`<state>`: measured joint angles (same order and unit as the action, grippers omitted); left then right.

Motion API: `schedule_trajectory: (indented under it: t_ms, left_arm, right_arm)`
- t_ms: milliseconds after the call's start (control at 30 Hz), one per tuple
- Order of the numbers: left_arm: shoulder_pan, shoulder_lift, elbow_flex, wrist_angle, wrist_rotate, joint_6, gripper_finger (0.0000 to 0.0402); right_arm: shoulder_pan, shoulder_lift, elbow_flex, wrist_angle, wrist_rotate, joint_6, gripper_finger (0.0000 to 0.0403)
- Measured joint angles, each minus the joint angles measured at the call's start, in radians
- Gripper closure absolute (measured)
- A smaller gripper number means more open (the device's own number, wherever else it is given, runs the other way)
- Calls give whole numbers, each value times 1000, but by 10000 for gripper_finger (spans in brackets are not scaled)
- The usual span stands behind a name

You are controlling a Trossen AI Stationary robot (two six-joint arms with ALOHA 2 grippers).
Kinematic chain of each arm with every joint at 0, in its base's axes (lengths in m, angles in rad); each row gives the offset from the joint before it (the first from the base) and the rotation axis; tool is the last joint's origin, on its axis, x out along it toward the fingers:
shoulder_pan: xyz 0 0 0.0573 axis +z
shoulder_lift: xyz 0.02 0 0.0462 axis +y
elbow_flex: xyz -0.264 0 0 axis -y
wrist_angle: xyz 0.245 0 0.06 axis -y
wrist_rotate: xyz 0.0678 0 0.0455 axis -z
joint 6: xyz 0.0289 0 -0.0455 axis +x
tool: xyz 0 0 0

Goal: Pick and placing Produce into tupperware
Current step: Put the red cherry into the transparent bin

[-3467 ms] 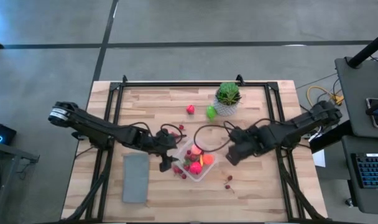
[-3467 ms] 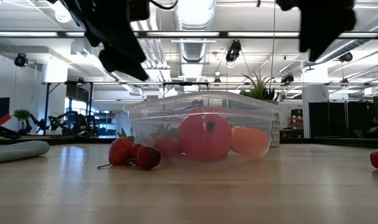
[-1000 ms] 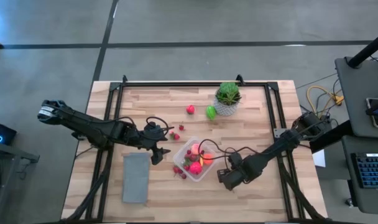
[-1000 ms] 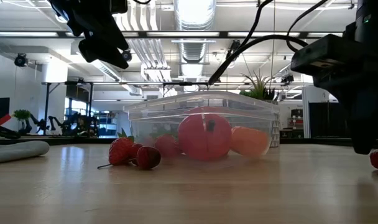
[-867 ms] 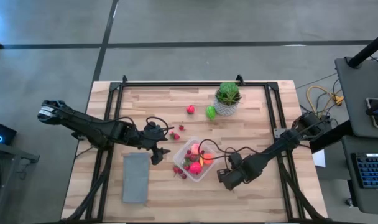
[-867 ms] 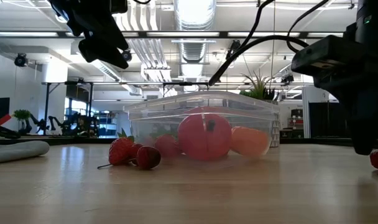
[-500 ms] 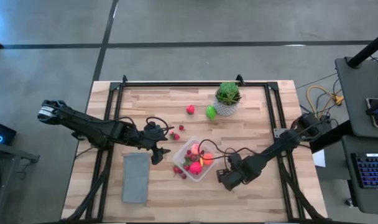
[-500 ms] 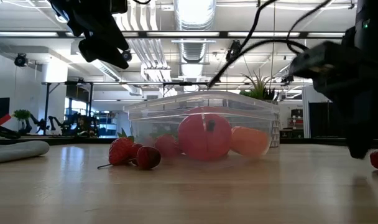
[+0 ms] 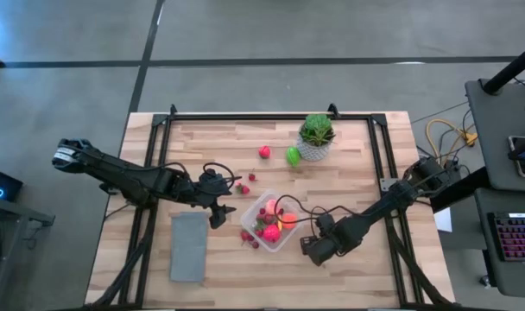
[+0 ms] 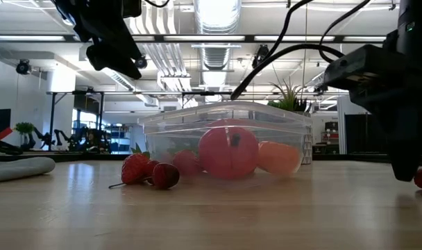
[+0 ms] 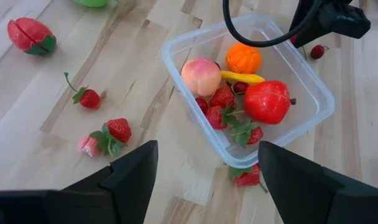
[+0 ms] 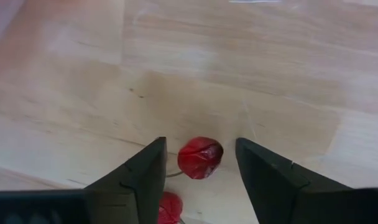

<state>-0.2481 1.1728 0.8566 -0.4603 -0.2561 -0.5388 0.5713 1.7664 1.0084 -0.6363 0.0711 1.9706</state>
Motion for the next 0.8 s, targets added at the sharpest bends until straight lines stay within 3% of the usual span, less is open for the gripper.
schedule_trajectory:
  t_ms: [300,800]
  left_arm:
    - [0,0,0,1,-7,0,139]
    - [0,0,0,4,-11,0,139]
  right_arm:
    - [0,1,-1,-9,-9,-12,272]
    - [18,-44,-1,8,5,-19,313]
